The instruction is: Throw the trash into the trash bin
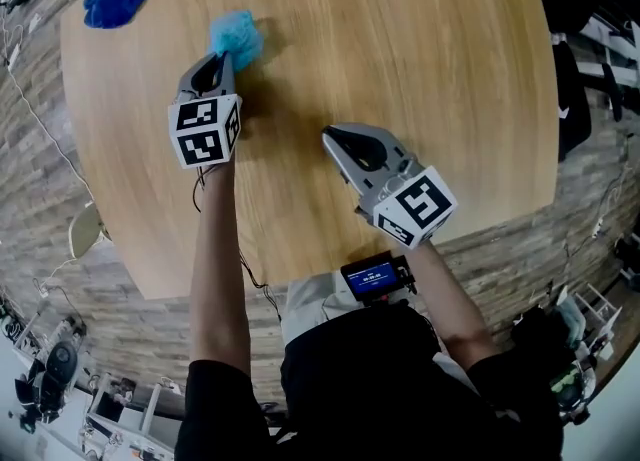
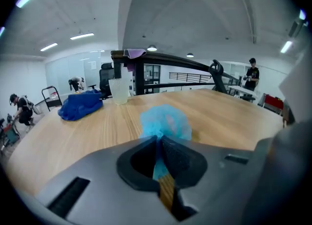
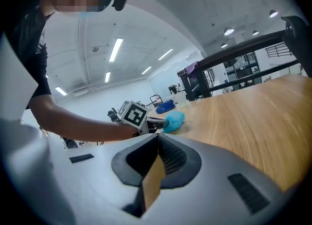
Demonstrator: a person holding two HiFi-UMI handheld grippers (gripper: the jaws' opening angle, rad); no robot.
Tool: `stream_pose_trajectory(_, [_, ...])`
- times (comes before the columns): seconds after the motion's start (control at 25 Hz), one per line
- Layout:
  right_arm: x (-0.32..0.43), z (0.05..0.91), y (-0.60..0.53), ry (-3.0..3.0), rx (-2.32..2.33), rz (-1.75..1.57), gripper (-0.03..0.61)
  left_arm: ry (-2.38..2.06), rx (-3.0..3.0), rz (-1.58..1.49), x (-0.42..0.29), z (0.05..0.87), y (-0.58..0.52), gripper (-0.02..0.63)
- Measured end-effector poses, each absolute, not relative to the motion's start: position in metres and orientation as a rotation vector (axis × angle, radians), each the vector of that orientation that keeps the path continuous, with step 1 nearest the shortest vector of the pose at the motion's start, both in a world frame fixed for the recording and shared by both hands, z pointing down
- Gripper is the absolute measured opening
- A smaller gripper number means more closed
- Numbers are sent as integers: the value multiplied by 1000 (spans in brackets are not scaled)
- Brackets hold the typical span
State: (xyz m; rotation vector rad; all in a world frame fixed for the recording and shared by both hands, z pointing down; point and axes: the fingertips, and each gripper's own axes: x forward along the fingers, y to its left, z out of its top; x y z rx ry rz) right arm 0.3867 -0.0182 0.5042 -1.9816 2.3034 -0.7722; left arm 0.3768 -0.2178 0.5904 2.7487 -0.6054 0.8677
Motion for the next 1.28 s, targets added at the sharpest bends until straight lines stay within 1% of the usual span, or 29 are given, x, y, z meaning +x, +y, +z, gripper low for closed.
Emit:
stream_pose_trajectory(0.2, [389, 502, -15, 2348, -1992, -752, -2, -573, 2712, 785, 378, 576, -207, 9])
stream_pose_trajectory(0.36, [379, 497, -21, 2383, -1941, -758, -2, -638, 2711, 738, 351, 555, -199, 9])
stream_pose_trajectory(0.72, [307, 467, -65, 2565, -1727, -703, -2, -873, 2669, 564, 226, 492, -171, 9])
stream_pose_trajectory(0.92, [249, 454, -82, 2705, -1558, -658, -2, -1024, 2623, 495, 150, 467, -144, 9])
stream_pose_trajectory(1.28, [175, 424, -72, 2844, -1344, -583, -2, -1207, 2568, 432, 63, 426, -68, 9])
